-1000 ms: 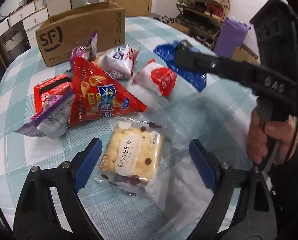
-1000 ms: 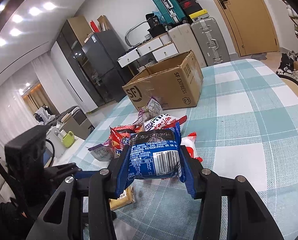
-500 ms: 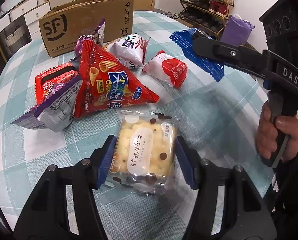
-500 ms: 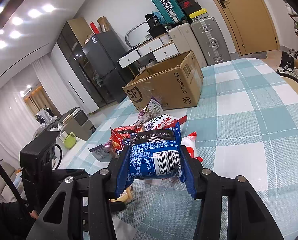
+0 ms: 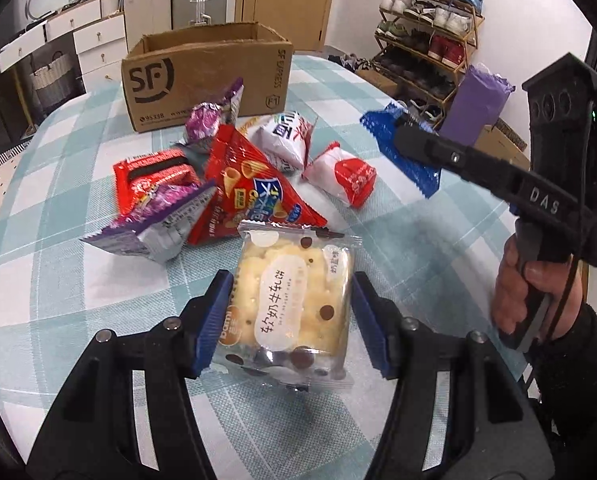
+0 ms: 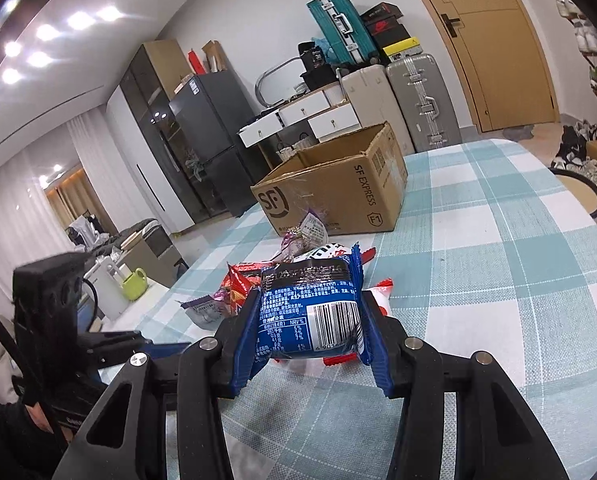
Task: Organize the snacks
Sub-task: 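Grasp the cream bread pack with the left gripper, holding the blue pack in the right, then carry the cream bread pack and blue biscuit pack over the cardboard box with both grippers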
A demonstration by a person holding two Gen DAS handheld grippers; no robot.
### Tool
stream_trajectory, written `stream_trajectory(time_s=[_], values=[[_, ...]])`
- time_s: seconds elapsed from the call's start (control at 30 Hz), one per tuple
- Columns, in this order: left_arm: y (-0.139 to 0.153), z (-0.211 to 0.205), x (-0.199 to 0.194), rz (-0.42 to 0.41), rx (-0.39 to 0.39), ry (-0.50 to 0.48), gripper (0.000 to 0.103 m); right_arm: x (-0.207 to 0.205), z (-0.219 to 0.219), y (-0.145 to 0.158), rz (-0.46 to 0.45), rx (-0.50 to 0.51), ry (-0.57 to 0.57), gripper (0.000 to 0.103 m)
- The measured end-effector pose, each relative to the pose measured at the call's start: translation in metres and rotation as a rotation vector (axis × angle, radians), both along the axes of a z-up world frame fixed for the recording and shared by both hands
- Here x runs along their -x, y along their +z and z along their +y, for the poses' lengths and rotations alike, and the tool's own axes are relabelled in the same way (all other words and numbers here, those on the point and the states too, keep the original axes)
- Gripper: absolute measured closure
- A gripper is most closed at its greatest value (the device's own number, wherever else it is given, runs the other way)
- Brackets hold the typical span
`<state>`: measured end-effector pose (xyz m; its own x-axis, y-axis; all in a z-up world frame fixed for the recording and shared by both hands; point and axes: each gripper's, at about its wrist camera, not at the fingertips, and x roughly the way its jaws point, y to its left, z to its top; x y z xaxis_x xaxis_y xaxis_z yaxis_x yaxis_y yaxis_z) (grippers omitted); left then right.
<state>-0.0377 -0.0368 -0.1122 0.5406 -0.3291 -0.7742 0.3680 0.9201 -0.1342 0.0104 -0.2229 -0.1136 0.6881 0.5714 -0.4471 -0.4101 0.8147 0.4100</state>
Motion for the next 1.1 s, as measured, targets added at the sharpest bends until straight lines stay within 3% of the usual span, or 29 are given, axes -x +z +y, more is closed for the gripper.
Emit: stream_trajectory(time_s=[0.23,0.57,0.9,1.1], values=[[0.028,0.015,0.000,-0.046,0.020,0.035,0.046,0.009,0.020,0.020,-0.042,0.029,0.061,0.055],[0.089,0.036,-0.028,-0.101,0.081,0.068,0.046,0.010,0.040,0.095,-0.147,0.036,0.147,0.055],[0.151,0.057,-0.087,-0.118,0.146,0.097,0.046,-0.028,0.057,0.162,-0.178,0.045,0.205,0.055],[0.188,0.058,-0.132,-0.138,0.141,0.100,0.046,-0.066,0.065,0.186,-0.158,0.051,0.210,0.055]])
